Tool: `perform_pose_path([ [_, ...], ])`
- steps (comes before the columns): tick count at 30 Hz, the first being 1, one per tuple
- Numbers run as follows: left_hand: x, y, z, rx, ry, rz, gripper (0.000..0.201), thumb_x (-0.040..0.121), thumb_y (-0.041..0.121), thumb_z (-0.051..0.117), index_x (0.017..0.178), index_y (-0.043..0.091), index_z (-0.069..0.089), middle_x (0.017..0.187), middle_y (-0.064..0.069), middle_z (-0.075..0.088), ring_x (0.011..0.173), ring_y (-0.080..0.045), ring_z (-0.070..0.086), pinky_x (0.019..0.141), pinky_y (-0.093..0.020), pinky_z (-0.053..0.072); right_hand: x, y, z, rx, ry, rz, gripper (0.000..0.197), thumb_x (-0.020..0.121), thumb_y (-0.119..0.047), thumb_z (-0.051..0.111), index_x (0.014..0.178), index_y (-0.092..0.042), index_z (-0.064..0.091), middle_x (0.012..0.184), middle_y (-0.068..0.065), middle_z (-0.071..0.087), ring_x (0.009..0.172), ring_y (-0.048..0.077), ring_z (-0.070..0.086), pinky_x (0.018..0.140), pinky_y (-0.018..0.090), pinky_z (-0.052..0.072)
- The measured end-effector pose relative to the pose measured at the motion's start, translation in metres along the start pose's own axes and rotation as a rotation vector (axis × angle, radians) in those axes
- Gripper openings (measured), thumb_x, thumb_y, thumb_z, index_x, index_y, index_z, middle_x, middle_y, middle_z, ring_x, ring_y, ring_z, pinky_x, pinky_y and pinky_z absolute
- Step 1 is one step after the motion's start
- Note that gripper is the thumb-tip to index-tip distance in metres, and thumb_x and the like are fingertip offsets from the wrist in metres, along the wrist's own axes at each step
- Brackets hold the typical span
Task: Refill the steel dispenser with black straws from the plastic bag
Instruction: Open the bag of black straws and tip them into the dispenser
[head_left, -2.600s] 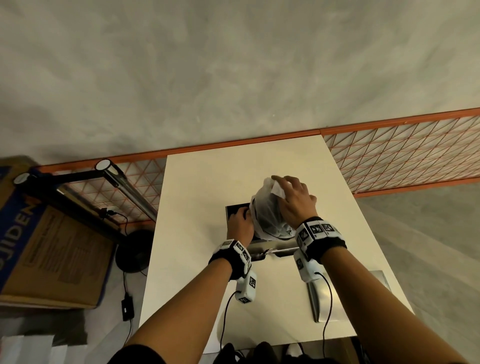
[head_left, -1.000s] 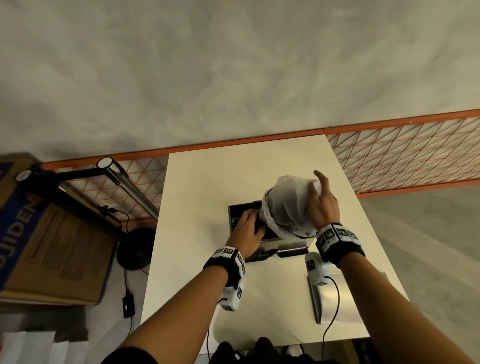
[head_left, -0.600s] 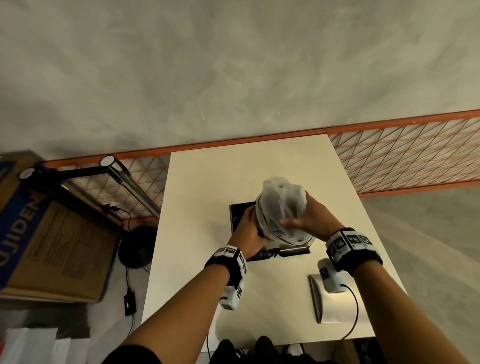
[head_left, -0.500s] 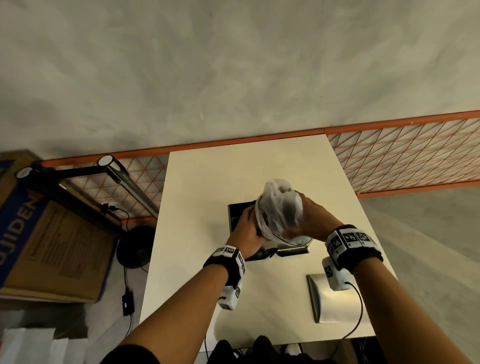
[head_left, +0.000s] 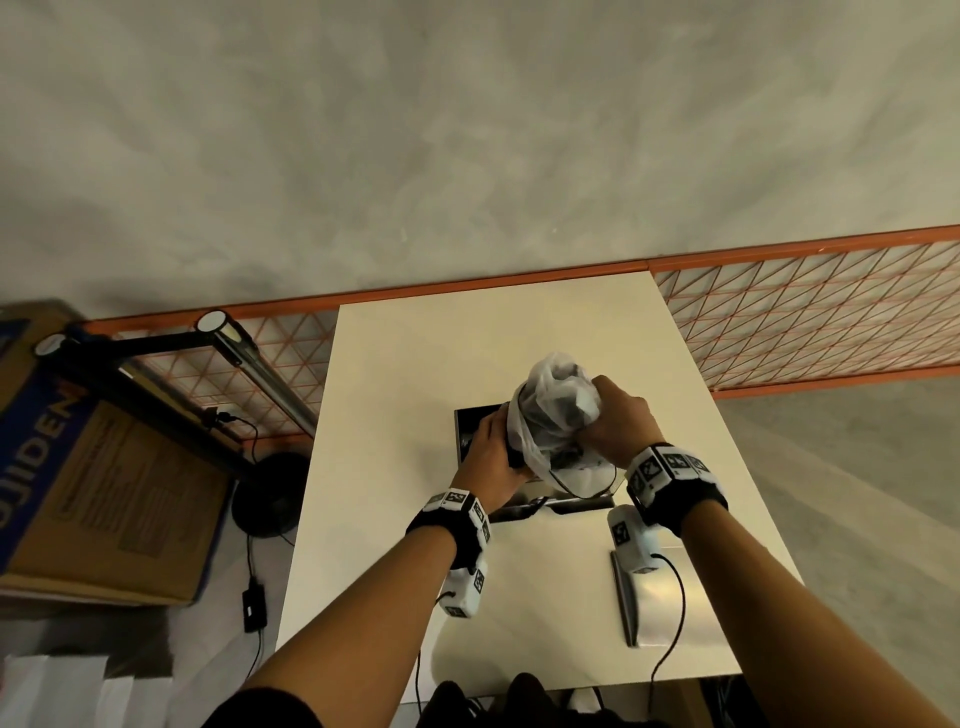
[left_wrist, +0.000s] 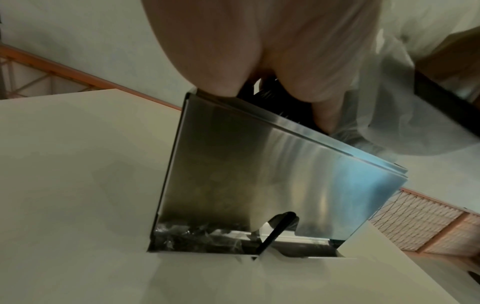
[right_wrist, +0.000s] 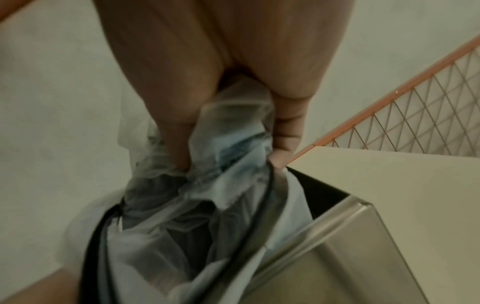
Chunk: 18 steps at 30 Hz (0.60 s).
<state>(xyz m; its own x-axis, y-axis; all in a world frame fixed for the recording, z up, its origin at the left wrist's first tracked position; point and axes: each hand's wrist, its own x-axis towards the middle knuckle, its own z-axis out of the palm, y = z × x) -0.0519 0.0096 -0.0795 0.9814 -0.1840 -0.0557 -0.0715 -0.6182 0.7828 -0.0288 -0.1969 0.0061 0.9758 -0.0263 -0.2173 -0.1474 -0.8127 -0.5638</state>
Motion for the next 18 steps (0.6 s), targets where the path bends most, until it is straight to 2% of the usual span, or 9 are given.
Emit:
perform_pose_path([
  [2, -0.001, 0.002, -0.001, -0.011, 0.014, -0.009, 0.099, 0.080, 0.040, 0.084, 0.159, 0.021, 0.026, 0.155, -0.005, 0.037, 0.139, -0.022, 0.046, 0.112, -0.035, 0.042, -0.002, -0.003, -0.004, 0.069, 0.081, -0.045, 0.033, 0.078, -0.023, 0.067, 0.105, -0.018, 0.048, 0.092, 0.016, 0.067, 0.083, 0.041, 0.062, 0.065, 0.034, 0.044],
  [6, -0.001, 0.002, 0.000, -0.017, 0.036, -0.022, 0.089, 0.084, 0.035, 0.080, 0.156, 0.013, 0.032, 0.148, -0.009, 0.041, 0.134, -0.026, 0.050, 0.109, -0.032, 0.043, -0.004, -0.012, -0.014, 0.115, 0.220, -0.120, 0.026, 0.080, -0.025, 0.064, 0.101, -0.020, 0.048, 0.088, 0.013, 0.068, 0.077, 0.038, 0.061, 0.066, 0.041, 0.052],
  [9, -0.001, 0.000, 0.001, 0.010, 0.031, -0.021, 0.089, 0.084, 0.037, 0.081, 0.155, 0.014, 0.033, 0.147, -0.008, 0.042, 0.131, -0.024, 0.051, 0.105, -0.027, 0.042, -0.002, -0.015, -0.014, 0.007, 0.057, -0.121, 0.032, 0.084, -0.027, 0.057, 0.112, -0.022, 0.044, 0.105, 0.014, 0.064, 0.089, 0.040, 0.061, 0.077, 0.047, 0.052],
  [12, -0.001, -0.003, 0.002, 0.001, 0.035, -0.049, 0.093, 0.080, 0.038, 0.086, 0.153, 0.019, 0.033, 0.147, -0.006, 0.041, 0.128, -0.024, 0.053, 0.105, -0.033, 0.048, 0.001, -0.013, -0.015, 0.018, -0.063, -0.192, 0.046, 0.091, -0.028, 0.052, 0.135, -0.024, 0.038, 0.124, 0.016, 0.052, 0.107, 0.040, 0.055, 0.091, 0.049, 0.047],
  [14, -0.001, -0.004, 0.003, 0.005, 0.047, -0.044, 0.091, 0.080, 0.038, 0.085, 0.152, 0.019, 0.033, 0.147, -0.005, 0.039, 0.128, -0.026, 0.054, 0.106, -0.037, 0.049, 0.000, -0.014, -0.018, 0.146, -0.013, -0.230, 0.047, 0.093, -0.031, 0.047, 0.139, -0.028, 0.040, 0.128, 0.012, 0.049, 0.111, 0.035, 0.051, 0.096, 0.045, 0.043],
  [18, -0.001, -0.002, 0.003, 0.041, 0.053, -0.032, 0.084, 0.082, 0.030, 0.083, 0.150, 0.015, 0.037, 0.148, -0.007, 0.036, 0.128, -0.026, 0.054, 0.111, -0.036, 0.044, -0.003, -0.016, -0.019, 0.293, 0.152, -0.184, 0.045, 0.097, -0.041, 0.039, 0.133, -0.017, 0.050, 0.136, 0.007, 0.048, 0.117, 0.030, 0.050, 0.097, 0.043, 0.041],
])
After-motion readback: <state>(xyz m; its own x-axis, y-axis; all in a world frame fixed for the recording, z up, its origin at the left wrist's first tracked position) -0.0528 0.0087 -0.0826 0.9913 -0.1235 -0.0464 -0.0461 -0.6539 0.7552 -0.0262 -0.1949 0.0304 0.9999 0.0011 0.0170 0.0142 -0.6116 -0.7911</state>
